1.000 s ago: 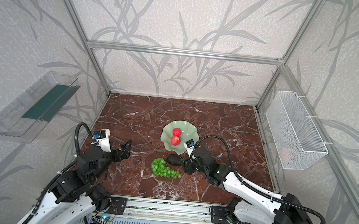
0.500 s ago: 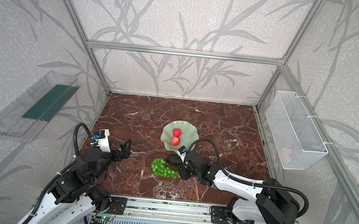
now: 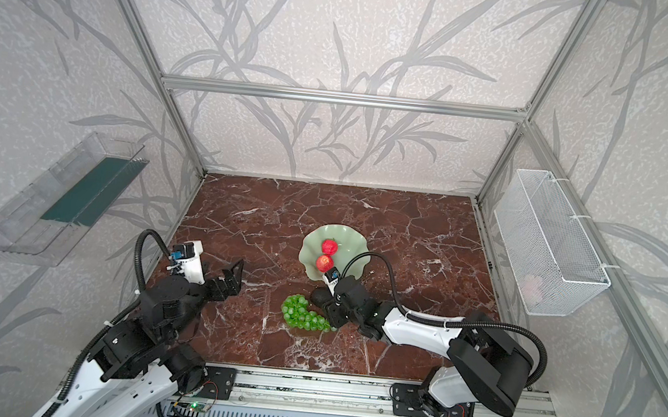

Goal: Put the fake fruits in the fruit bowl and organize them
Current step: 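Grasp the dark avocado with the right gripper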

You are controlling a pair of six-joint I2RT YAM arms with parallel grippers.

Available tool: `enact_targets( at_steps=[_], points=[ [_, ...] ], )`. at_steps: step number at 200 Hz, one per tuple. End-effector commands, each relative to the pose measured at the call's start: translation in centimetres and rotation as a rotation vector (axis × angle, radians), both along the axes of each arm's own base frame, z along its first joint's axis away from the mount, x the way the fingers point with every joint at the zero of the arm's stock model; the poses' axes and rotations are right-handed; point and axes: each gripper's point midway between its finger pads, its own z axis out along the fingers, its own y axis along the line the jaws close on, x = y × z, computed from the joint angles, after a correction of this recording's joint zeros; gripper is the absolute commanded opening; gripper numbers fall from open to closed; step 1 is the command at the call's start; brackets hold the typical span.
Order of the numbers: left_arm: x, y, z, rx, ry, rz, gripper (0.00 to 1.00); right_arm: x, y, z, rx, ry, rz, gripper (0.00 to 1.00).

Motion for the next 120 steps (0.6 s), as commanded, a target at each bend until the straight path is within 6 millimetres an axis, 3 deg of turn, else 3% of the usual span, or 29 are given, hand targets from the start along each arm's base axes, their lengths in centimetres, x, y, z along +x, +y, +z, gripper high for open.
enact_targets(
  at_steps=[1, 72, 120],
  points=[
    [0.0, 0.5, 0.4, -0.007, -0.017, 0.024, 1.00, 1.1, 1.0, 1.0, 0.014, -0.043, -0.005, 0.64],
    [0.1, 0.5, 0.4, -0.006, -0.017, 0.026, 1.00, 1.4, 1.9, -0.6, -0.003, -0.017, 0.010, 0.63],
    [0.1, 0.5, 0.5, -0.007, -0.022, 0.026, 1.00, 0.8, 1.4, -1.1, -0.007, 0.002, 0.010, 0.49]
  ],
)
